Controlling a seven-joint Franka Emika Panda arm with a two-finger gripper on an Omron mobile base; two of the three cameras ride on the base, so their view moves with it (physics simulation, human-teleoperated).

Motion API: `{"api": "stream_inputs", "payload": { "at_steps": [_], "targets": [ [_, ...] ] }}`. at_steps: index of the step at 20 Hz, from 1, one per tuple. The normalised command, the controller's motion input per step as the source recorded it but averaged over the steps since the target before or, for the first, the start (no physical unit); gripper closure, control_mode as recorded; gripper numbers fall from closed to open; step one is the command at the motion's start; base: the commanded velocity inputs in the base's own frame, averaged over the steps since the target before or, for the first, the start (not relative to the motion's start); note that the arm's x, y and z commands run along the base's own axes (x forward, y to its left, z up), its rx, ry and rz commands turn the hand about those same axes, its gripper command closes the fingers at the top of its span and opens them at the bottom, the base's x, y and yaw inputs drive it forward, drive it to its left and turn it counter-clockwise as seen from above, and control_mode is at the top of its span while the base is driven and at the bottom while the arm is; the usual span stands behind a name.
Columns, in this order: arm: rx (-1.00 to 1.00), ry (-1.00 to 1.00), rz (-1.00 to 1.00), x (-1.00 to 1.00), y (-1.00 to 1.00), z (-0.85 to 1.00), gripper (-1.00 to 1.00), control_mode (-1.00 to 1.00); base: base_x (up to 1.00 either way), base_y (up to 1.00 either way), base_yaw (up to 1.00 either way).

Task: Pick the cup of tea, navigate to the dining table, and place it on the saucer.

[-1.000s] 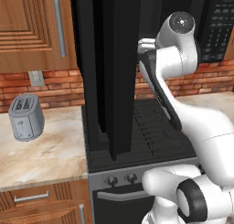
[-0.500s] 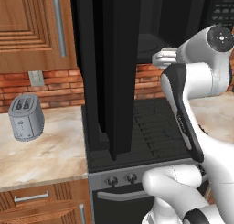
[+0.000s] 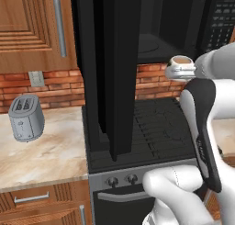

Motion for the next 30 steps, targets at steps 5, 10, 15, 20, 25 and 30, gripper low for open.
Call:
{"api": "stream_inputs", "payload": {
  "at_steps": [5,10,15,20,25,30],
  "targets": [
    [0.00,-0.02,0.01,-0.63,0.00,-0.05,1.00,-1.00,0.00,0.00,0.00],
    [0.00,-0.01,0.00,-0.57,0.00,-0.03,1.00,-1.00,0.00,0.00,0.00],
    [0.00,0.00,0.00,-0.31,0.00,0.00,1.00,-1.00,0.00,0.00,0.00],
    [0.00,0.00,0.00,0.00,0.00,0.00,1.00,1.00,-0.18,0.03,-0.05],
    [0.00,0.00,0.00,0.00,0.00,0.00,1.00,1.00,-0.41,0.00,-0.53],
    [0.00,0.00,0.00,0.00,0.00,0.00,1.00,1.00,-0.47,-0.05,-0.73]
  ]
}}
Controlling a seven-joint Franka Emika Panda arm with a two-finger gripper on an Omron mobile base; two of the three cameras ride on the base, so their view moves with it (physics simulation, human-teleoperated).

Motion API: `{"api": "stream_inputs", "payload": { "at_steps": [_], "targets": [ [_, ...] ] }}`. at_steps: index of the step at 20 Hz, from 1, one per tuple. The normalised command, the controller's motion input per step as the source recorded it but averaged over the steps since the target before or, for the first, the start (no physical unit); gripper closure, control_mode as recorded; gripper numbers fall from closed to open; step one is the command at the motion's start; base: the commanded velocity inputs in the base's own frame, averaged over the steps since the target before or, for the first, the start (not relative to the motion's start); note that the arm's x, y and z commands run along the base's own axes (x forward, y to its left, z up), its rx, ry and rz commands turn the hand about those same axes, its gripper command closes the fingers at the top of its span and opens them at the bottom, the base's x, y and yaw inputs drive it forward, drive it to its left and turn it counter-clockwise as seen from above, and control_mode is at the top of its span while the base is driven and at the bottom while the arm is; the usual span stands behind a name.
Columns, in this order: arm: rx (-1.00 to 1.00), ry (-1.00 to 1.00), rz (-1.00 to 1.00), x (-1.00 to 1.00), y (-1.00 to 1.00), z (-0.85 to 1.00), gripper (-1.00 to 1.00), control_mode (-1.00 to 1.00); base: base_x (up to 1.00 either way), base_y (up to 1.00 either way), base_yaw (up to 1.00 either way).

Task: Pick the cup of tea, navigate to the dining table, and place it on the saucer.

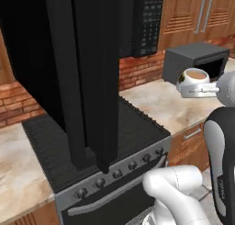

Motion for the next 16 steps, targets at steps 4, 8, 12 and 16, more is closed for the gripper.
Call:
{"api": "stream_inputs", "payload": {
  "at_steps": [4,8,12,16],
  "targets": [
    [0.00,0.00,0.00,0.00,0.00,0.00,1.00,1.00,-0.46,-0.14,-0.72],
    [0.00,0.00,0.00,0.00,0.00,0.00,1.00,1.00,-0.44,-0.13,-0.74],
    [0.00,0.00,0.00,0.00,0.00,0.00,1.00,1.00,-0.41,-0.16,-0.74],
    [0.00,0.00,0.00,0.00,0.00,0.00,1.00,1.00,-0.37,-0.18,-0.74]
  ]
}}
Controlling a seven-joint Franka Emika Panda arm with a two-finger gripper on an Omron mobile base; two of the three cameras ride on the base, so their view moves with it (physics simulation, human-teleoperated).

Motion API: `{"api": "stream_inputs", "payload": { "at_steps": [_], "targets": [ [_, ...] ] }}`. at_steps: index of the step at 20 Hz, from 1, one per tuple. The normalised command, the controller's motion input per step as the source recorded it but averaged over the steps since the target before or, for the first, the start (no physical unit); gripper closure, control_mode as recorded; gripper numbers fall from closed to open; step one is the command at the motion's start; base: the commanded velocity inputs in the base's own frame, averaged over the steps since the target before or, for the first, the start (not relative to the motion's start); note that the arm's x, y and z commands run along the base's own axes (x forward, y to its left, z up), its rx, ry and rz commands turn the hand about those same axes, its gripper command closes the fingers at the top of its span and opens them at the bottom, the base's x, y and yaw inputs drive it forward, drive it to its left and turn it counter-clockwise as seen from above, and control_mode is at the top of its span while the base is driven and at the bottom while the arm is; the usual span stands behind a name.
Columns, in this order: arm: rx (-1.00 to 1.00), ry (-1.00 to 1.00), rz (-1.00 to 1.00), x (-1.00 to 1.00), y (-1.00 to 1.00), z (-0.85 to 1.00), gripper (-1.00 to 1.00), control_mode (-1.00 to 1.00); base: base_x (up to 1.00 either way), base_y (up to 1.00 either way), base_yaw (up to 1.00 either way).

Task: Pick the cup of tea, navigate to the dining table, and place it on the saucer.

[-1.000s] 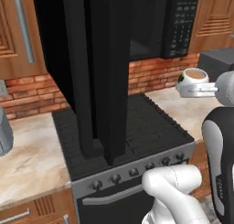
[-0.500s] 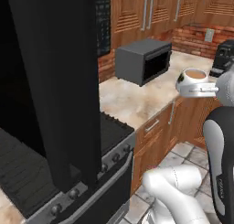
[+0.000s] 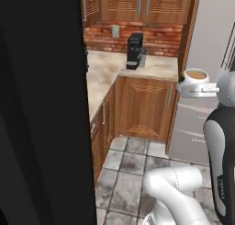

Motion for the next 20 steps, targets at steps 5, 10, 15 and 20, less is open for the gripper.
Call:
{"api": "stream_inputs", "payload": {
  "at_steps": [5,10,15,20],
  "targets": [
    [0.00,0.00,0.00,0.00,0.00,0.00,1.00,1.00,-0.32,-0.25,-0.74],
    [0.00,0.00,0.00,0.00,0.00,0.00,1.00,1.00,-0.30,-0.36,-0.72],
    [0.00,0.00,0.00,0.00,0.00,0.00,1.00,1.00,-0.23,-0.26,-0.72],
    [0.00,0.00,0.00,0.00,0.00,0.00,1.00,1.00,-0.11,-0.27,-0.69]
  ]
}}
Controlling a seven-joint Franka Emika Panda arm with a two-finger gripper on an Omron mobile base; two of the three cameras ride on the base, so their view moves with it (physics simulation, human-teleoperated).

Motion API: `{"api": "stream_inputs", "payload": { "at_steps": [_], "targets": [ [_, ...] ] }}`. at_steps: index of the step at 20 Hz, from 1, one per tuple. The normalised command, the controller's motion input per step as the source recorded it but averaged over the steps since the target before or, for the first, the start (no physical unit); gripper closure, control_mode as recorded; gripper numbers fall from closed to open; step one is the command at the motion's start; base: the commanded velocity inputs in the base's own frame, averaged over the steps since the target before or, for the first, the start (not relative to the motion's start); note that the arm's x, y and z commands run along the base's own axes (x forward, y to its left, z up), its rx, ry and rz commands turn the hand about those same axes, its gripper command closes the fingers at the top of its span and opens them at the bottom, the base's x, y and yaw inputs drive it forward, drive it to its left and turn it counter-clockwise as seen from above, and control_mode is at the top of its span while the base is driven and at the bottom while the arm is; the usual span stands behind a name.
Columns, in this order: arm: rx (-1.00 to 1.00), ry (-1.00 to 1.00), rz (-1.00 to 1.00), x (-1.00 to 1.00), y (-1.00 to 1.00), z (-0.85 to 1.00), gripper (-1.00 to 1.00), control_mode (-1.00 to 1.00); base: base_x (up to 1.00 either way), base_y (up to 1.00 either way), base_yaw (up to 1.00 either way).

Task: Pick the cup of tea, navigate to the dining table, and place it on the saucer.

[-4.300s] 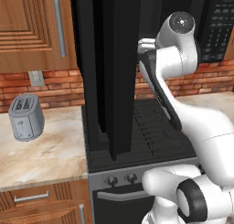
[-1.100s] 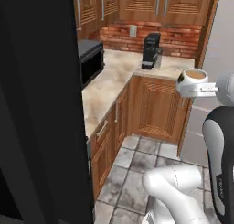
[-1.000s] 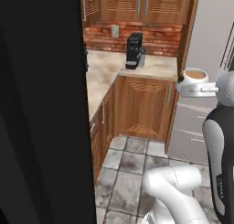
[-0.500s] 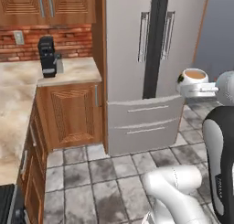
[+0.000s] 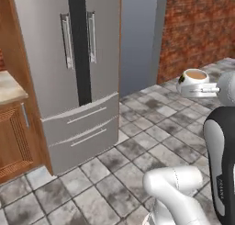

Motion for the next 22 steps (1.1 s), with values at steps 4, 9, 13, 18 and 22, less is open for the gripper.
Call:
{"api": "stream_inputs", "payload": {
  "at_steps": [4,9,13,18,22],
  "targets": [
    [0.00,0.00,0.00,0.00,0.00,0.00,1.00,1.00,-0.05,-0.26,-0.68],
    [0.00,0.00,0.00,0.00,0.00,0.00,1.00,1.00,0.00,-0.22,-0.65],
    [0.00,0.00,0.00,0.00,0.00,0.00,1.00,1.00,0.00,-0.26,-0.61],
    [0.00,0.00,0.00,0.00,0.00,0.00,1.00,1.00,0.00,-0.26,-0.58],
    [0.00,0.00,0.00,0.00,0.00,0.00,1.00,1.00,0.05,-0.24,-0.54]
  ]
}}
